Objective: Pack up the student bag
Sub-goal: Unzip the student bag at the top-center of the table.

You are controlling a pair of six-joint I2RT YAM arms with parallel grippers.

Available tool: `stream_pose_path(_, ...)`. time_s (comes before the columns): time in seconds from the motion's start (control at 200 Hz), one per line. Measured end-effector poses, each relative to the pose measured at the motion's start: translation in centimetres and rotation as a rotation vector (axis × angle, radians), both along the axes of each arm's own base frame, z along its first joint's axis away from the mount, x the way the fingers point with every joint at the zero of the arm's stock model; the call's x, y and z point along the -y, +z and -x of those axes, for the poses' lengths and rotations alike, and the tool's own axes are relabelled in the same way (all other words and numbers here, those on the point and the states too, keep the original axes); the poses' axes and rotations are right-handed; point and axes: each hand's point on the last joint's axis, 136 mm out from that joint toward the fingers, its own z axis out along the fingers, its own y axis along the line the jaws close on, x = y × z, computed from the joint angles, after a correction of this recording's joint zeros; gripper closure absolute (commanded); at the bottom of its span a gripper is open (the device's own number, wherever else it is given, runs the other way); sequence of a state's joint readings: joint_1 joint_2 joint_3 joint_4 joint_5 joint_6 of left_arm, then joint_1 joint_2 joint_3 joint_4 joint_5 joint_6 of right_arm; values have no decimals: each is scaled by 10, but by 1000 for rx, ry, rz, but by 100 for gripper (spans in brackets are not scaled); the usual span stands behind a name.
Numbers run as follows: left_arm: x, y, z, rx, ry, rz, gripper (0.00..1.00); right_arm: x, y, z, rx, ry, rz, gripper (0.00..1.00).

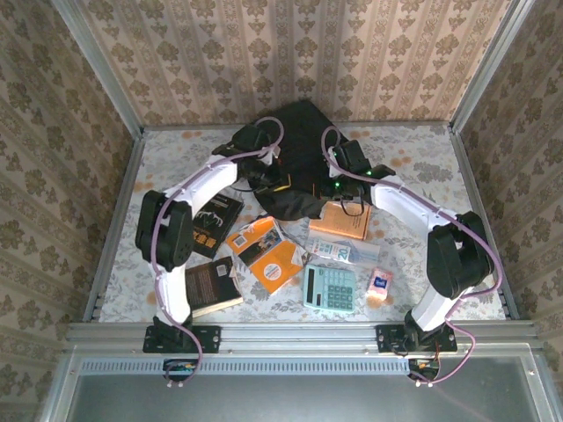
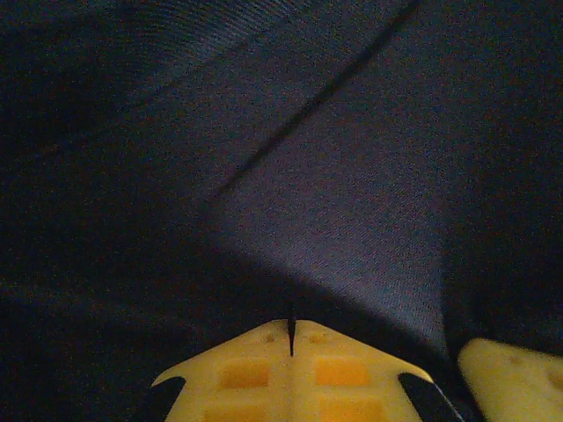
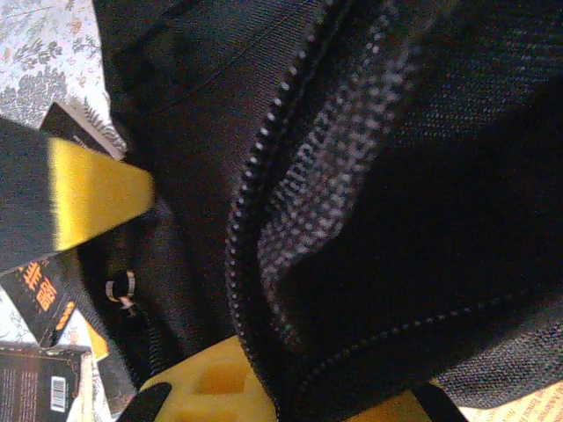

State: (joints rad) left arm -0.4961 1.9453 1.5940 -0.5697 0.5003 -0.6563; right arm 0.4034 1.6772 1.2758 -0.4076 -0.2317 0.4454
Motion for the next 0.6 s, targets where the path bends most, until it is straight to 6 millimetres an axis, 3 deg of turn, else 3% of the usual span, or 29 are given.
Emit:
stream_pose_path(0.225,-44,19,-10,48,113,-6,100,23,-5,-7,-10,-69,44,100)
stream_pose_path(0.6,-58,0,-3,14,147,-7,100,35,5,-18,-6,-116,30,99)
